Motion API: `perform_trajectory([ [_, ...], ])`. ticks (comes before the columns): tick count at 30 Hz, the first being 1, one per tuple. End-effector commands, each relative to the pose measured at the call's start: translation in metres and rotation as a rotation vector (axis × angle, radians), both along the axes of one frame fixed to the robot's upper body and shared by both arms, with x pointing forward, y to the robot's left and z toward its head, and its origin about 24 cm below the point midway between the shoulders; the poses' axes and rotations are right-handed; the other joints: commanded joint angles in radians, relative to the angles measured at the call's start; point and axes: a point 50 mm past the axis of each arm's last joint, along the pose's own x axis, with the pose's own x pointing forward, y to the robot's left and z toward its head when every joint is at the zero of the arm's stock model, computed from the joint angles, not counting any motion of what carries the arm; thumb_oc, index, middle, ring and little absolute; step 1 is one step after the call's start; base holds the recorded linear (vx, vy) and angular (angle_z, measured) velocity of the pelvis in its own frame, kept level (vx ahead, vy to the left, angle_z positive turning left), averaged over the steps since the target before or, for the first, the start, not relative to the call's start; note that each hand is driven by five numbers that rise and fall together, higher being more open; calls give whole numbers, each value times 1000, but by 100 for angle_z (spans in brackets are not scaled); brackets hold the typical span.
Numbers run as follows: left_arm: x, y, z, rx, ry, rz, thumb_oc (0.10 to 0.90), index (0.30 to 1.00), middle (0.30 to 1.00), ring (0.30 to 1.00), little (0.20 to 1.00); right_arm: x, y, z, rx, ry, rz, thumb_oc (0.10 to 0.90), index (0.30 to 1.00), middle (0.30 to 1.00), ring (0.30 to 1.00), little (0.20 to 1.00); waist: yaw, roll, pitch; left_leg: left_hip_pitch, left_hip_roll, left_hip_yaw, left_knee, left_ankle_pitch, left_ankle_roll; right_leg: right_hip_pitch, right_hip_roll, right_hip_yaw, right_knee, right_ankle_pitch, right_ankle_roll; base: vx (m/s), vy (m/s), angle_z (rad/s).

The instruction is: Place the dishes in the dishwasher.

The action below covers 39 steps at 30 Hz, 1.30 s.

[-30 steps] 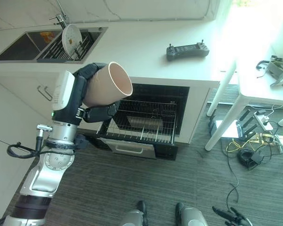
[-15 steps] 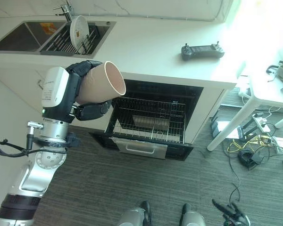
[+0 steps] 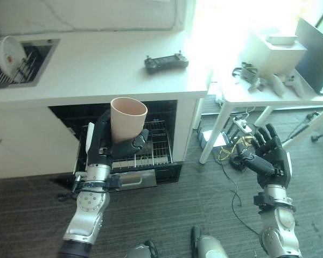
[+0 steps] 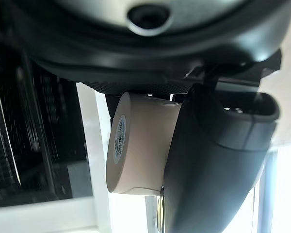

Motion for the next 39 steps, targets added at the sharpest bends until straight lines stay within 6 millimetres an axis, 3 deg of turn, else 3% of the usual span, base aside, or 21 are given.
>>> perform_trajectory([
  [1,5,-7,51,-56,-298,4,400,300,300,300,300,7,22,59,-28,-326,242,800,900,900,900,900,19,16,-39,58,-9,-96,-31,-73,-7,53,-2,-51,66,-176,40,-42,-84,-4],
  [4,9,-23,48,-49,-293,33,400,300,300,300,300,10,54,71,2,-360,443,800,900,900,900,900,28,9,-41,48,-9,-101,-31,-49,-7,51,1,-57,66,-166,21,-15,-77,12],
  [10,3,-37,48,51,-377,154,400,300,300,300,300,14,92,69,81,-301,639,800,900,900,900,900,68,2,-46,52,-21,-142,-31,-49,-12,77,1,-67,66,-174,12,44,-51,26],
  [18,3,-50,53,203,-496,250,400,300,300,300,300,22,127,74,101,-272,719,800,900,900,900,900,108,-4,-63,52,-33,-182,-31,-53,-18,98,0,-83,66,-183,5,22,-47,20],
  [39,2,-77,41,274,-533,163,400,300,300,300,300,42,163,98,176,-278,752,800,900,900,900,900,154,-1,-87,60,-34,-204,-31,-60,-25,121,-6,-105,66,-192,-3,0,-19,5],
])
